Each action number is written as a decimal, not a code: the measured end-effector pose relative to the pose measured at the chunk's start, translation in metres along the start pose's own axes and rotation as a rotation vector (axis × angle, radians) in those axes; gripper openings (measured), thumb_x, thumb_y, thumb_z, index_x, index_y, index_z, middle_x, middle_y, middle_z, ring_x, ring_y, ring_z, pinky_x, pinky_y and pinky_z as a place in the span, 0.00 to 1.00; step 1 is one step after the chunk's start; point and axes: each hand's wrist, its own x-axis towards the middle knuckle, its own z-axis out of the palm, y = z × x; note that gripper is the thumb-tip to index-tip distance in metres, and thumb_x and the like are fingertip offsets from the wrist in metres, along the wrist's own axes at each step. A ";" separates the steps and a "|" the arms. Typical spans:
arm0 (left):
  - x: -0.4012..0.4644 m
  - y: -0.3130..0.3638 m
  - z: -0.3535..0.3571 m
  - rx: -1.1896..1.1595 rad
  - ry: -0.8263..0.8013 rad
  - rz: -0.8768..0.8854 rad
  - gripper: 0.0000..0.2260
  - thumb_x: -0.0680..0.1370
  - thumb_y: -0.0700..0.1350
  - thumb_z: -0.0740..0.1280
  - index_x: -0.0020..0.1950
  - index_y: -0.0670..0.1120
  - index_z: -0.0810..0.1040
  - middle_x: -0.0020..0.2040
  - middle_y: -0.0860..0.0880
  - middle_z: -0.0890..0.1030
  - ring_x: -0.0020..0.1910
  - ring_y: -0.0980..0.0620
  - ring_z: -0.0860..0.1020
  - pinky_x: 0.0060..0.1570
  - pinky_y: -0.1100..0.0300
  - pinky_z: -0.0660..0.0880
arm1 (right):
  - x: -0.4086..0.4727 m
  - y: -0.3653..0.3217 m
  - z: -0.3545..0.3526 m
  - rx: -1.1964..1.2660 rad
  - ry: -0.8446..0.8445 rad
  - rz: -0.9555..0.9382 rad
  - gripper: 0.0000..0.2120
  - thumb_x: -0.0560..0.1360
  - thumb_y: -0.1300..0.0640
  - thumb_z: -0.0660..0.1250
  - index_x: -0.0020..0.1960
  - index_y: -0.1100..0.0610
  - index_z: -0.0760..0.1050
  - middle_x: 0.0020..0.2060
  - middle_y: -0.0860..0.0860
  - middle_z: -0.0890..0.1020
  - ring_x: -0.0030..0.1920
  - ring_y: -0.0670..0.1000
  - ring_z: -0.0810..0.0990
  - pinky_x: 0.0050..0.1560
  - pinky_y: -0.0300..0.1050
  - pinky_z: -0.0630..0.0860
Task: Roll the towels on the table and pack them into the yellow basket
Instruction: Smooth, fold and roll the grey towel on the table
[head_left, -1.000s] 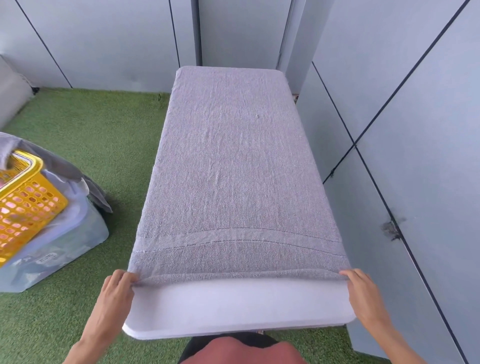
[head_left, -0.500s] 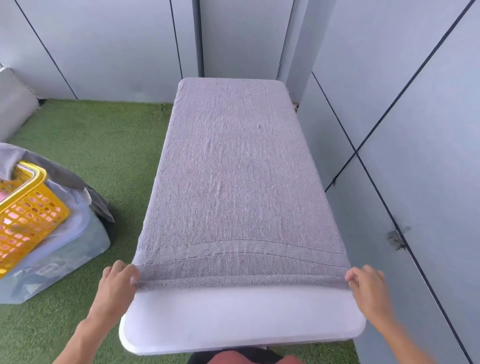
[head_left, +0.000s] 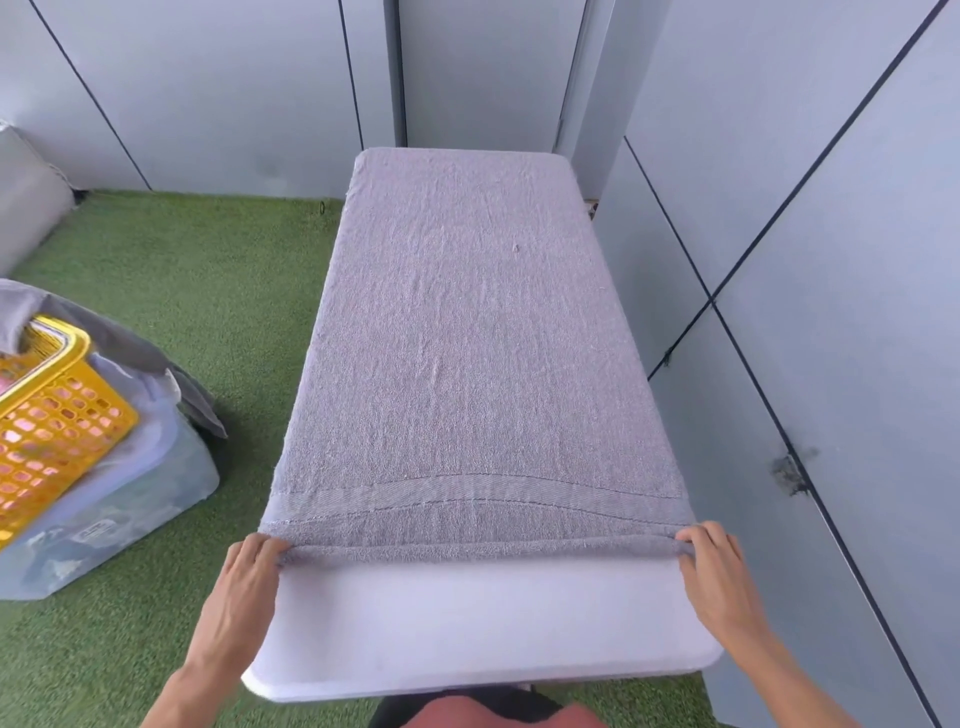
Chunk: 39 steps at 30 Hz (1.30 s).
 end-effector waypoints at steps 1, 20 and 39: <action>0.000 0.002 -0.001 -0.004 -0.003 -0.002 0.20 0.65 0.25 0.70 0.52 0.42 0.76 0.48 0.47 0.75 0.45 0.47 0.71 0.45 0.50 0.76 | -0.001 0.002 0.000 -0.001 -0.006 0.007 0.10 0.69 0.70 0.71 0.48 0.61 0.78 0.46 0.55 0.77 0.47 0.59 0.76 0.50 0.53 0.74; -0.022 0.016 -0.013 -0.159 -0.135 -0.285 0.17 0.71 0.27 0.62 0.51 0.46 0.73 0.50 0.48 0.69 0.47 0.47 0.64 0.42 0.48 0.70 | -0.023 0.018 0.000 0.240 0.002 0.111 0.16 0.69 0.74 0.67 0.45 0.54 0.73 0.42 0.50 0.72 0.49 0.57 0.73 0.51 0.50 0.70; -0.028 0.011 -0.021 -0.234 -0.027 -0.267 0.13 0.75 0.30 0.65 0.54 0.44 0.81 0.51 0.47 0.80 0.50 0.43 0.77 0.45 0.50 0.72 | -0.021 0.030 -0.007 0.247 0.007 0.040 0.09 0.75 0.69 0.65 0.51 0.59 0.79 0.47 0.50 0.78 0.46 0.49 0.75 0.48 0.42 0.68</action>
